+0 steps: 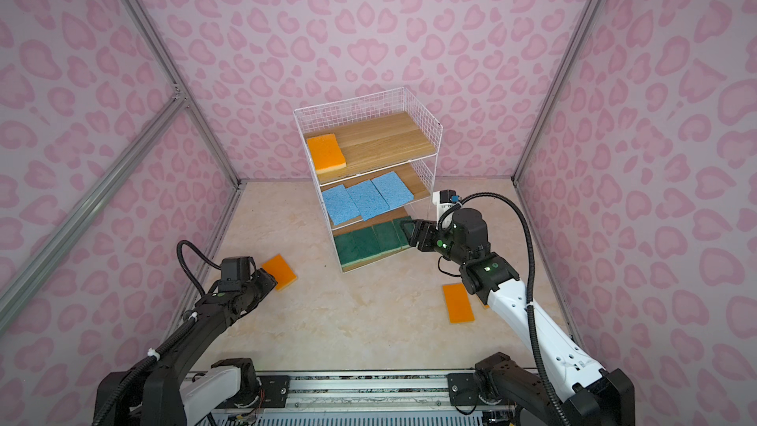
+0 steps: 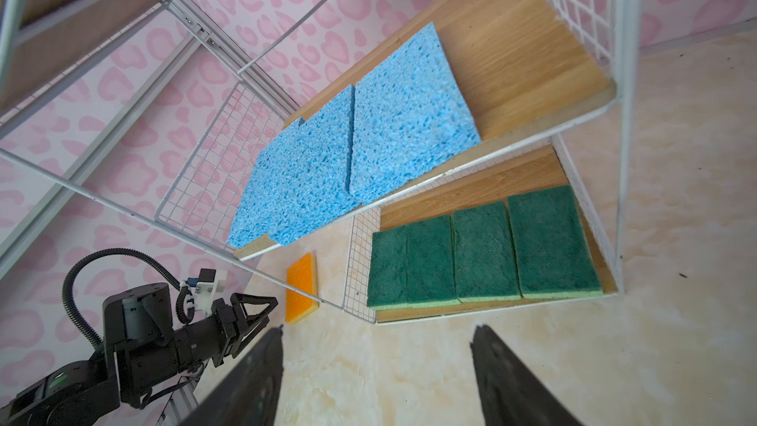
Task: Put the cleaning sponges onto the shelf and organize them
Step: 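Withdraw the right gripper from the shelf while the left gripper grasps another orange sponge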
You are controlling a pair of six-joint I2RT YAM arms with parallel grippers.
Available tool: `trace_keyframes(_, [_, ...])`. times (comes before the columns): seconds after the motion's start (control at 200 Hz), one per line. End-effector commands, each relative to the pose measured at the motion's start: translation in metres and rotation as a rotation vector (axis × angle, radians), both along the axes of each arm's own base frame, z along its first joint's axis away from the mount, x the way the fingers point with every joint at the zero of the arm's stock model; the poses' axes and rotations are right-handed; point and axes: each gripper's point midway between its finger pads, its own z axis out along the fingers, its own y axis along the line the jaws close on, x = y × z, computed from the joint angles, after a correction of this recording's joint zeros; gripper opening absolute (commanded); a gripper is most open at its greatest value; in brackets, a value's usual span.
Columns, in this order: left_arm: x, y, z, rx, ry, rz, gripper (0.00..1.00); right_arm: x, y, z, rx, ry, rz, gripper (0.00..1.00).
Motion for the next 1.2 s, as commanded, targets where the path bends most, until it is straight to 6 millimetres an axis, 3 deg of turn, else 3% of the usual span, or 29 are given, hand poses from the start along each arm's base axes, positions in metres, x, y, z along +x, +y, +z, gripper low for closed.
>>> trace_keyframes(0.0, [0.017, -0.002, 0.006, -0.022, -0.048, 0.004, 0.57, 0.001, -0.001, 0.005, 0.012, -0.023, -0.001, 0.73])
trace_keyframes(0.47, [0.034, -0.014, -0.018, -0.051, -0.008, -0.01, 0.38, 0.0, -0.004, -0.009, 0.028, 0.03, -0.014, 0.73])
trace_keyframes(0.63, [0.035, -0.017, -0.024, -0.056, 0.003, -0.016, 0.09, -0.001, -0.003, -0.008, 0.028, 0.035, -0.004, 0.73])
trace_keyframes(0.675, [0.036, -0.018, -0.022, -0.056, 0.0, -0.021, 0.04, -0.002, -0.003, -0.008, 0.028, 0.032, -0.005, 0.74])
trace_keyframes(0.925, [0.035, -0.024, 0.013, -0.053, -0.076, -0.057, 0.04, -0.005, 0.002, -0.014, 0.045, 0.062, 0.022, 0.74])
trace_keyframes(1.195, [0.022, -0.045, 0.049, -0.085, -0.161, -0.143, 0.04, -0.018, 0.009, -0.03, 0.04, 0.104, 0.049, 0.75])
